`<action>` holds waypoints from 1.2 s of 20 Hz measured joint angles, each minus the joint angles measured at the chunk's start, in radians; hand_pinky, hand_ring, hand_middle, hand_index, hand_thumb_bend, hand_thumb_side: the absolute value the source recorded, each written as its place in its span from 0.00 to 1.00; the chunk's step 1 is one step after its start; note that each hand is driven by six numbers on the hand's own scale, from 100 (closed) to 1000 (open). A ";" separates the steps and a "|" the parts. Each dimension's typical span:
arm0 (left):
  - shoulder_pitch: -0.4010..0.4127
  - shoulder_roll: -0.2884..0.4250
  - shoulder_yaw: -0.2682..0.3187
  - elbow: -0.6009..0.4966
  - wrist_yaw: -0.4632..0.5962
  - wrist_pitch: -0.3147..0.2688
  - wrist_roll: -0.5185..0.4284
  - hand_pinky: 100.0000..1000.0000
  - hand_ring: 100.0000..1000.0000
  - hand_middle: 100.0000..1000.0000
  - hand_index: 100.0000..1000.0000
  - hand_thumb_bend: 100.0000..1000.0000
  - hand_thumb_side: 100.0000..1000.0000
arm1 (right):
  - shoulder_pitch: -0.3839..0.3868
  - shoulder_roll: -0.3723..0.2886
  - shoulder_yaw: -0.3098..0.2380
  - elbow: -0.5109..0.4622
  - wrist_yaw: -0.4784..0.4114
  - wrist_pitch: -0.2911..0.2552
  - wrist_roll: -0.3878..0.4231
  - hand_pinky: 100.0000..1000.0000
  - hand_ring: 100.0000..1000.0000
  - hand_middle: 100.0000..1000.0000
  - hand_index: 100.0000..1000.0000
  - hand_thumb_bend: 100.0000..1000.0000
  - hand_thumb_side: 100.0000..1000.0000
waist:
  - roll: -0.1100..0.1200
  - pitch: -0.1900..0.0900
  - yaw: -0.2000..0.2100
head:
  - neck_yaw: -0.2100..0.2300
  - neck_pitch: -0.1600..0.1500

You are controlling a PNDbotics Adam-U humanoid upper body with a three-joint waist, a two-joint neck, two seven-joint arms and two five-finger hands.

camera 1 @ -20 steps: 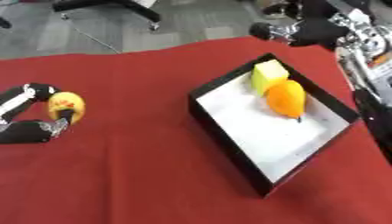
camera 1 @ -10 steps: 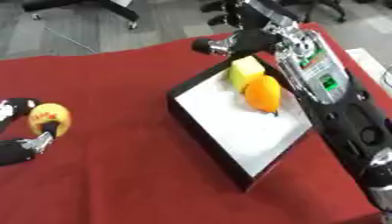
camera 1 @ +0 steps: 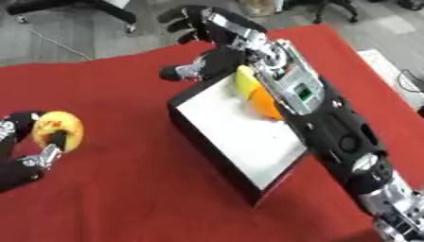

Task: Pick up the objects with one hand, pass them to the other hand, and then place them into the box on the other side of the table.

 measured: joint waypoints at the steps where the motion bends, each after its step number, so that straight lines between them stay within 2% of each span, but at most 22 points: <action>1: 0.001 -0.010 0.000 0.002 0.009 -0.009 0.000 0.94 0.70 0.57 0.70 0.00 0.42 | -0.003 0.006 0.006 0.005 0.003 -0.001 0.006 0.83 0.89 0.88 0.82 0.56 0.14 | 0.000 0.000 0.001 | -0.001 0.000; 8: -0.002 -0.059 -0.013 0.005 0.023 -0.083 -0.005 0.93 0.69 0.57 0.70 0.00 0.46 | -0.019 0.035 0.046 0.004 0.001 -0.001 0.051 0.82 0.87 0.86 0.80 0.56 0.13 | 0.000 0.000 0.007 | -0.004 -0.008; 9: -0.004 -0.066 -0.013 0.008 0.020 -0.090 -0.002 0.91 0.69 0.56 0.69 0.00 0.42 | -0.020 0.038 0.051 0.003 -0.003 0.003 0.059 0.82 0.86 0.86 0.79 0.63 0.11 | 0.000 0.000 0.008 | -0.003 -0.009; 10: -0.005 -0.072 -0.013 0.009 0.016 -0.096 0.003 0.91 0.68 0.56 0.69 0.00 0.47 | -0.022 0.042 0.057 -0.001 -0.008 0.007 0.066 0.82 0.86 0.85 0.79 0.56 0.13 | 0.000 0.000 0.008 | -0.003 -0.009; 12: -0.011 -0.083 -0.014 0.010 0.002 -0.111 0.018 0.89 0.67 0.55 0.69 0.00 0.50 | -0.024 0.047 0.067 -0.009 -0.017 0.016 0.080 0.82 0.86 0.85 0.79 0.55 0.12 | 0.000 0.000 0.009 | -0.003 -0.012; 17: -0.012 -0.098 -0.019 0.007 -0.077 -0.168 0.066 0.87 0.66 0.54 0.67 0.00 0.54 | -0.024 0.059 0.086 -0.021 -0.034 0.038 0.114 0.81 0.86 0.85 0.78 0.54 0.11 | 0.000 0.000 0.010 | -0.005 -0.012; 24: -0.020 -0.132 -0.025 0.008 -0.195 -0.237 0.139 0.84 0.64 0.52 0.66 0.00 0.57 | -0.023 0.076 0.105 -0.044 -0.074 0.077 0.162 0.81 0.85 0.85 0.78 0.54 0.10 | 0.000 0.000 0.010 | -0.031 0.003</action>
